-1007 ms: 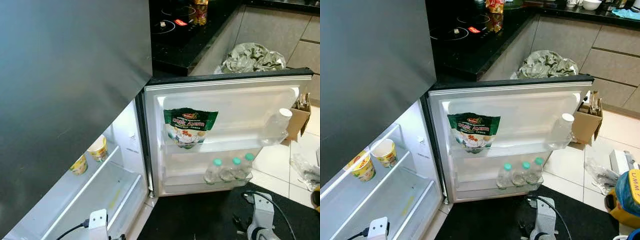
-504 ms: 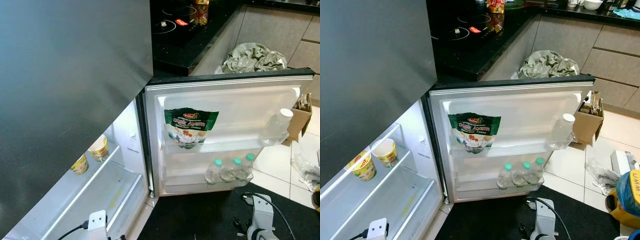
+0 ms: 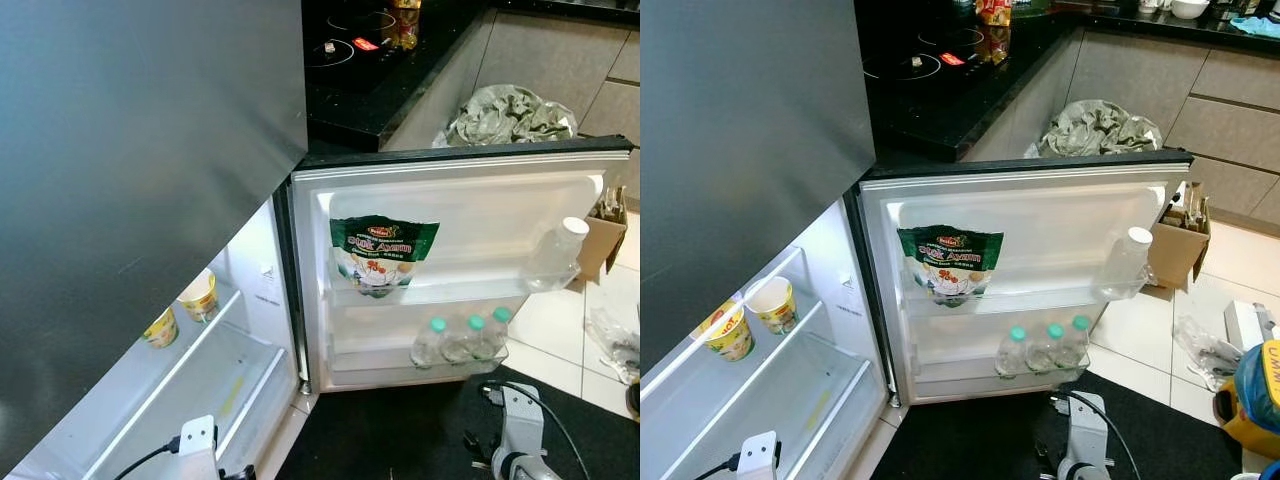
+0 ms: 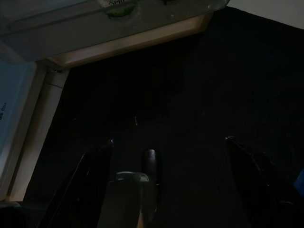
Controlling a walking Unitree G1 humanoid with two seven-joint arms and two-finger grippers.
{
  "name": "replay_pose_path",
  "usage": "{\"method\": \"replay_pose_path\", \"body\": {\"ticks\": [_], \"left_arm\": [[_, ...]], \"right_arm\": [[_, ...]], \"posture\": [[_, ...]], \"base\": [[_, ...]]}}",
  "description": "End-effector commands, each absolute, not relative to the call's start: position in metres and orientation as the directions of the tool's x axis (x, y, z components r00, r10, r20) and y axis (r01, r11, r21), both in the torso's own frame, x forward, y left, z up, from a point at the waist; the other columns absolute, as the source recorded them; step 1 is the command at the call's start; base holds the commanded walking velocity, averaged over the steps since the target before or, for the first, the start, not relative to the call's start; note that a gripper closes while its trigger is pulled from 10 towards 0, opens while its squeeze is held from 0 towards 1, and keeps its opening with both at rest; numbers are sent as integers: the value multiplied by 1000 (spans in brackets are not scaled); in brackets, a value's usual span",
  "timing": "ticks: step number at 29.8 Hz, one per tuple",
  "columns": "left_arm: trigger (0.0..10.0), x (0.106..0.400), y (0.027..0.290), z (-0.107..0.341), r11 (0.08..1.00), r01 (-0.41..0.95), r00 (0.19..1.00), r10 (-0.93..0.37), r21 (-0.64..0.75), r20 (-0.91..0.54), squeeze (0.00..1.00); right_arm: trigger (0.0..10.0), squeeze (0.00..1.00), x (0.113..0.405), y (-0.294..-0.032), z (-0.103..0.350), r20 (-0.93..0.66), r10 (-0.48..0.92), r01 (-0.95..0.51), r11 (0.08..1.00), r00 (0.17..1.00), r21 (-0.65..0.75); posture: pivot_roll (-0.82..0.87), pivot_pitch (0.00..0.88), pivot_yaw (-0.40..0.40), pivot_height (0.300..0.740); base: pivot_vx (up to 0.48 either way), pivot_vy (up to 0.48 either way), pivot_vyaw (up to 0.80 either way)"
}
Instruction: Restocking fridge
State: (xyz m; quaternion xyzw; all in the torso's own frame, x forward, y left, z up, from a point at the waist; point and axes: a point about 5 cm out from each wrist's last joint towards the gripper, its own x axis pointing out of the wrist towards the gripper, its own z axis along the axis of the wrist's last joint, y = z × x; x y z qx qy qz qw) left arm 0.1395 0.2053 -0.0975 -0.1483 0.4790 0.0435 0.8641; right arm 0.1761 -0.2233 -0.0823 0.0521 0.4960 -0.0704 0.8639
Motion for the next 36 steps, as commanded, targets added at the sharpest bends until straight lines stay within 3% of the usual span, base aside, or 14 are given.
{"method": "replay_pose_path", "body": {"ticks": [1,36], "left_arm": [[10000,132,201,-101,946,-230,515,-83,-231,-853,0],[10000,126,197,-103,941,-224,499,-114,-255,-859,0]], "right_arm": [[10000,0,176,-222,-83,-867,-71,173,985,493,18],[10000,0,181,-225,-79,-854,-37,175,983,519,64]], "posture": [[-12,0,13,740],[-36,0,17,740]], "base": [[0,-401,0],[0,-455,0]]}}
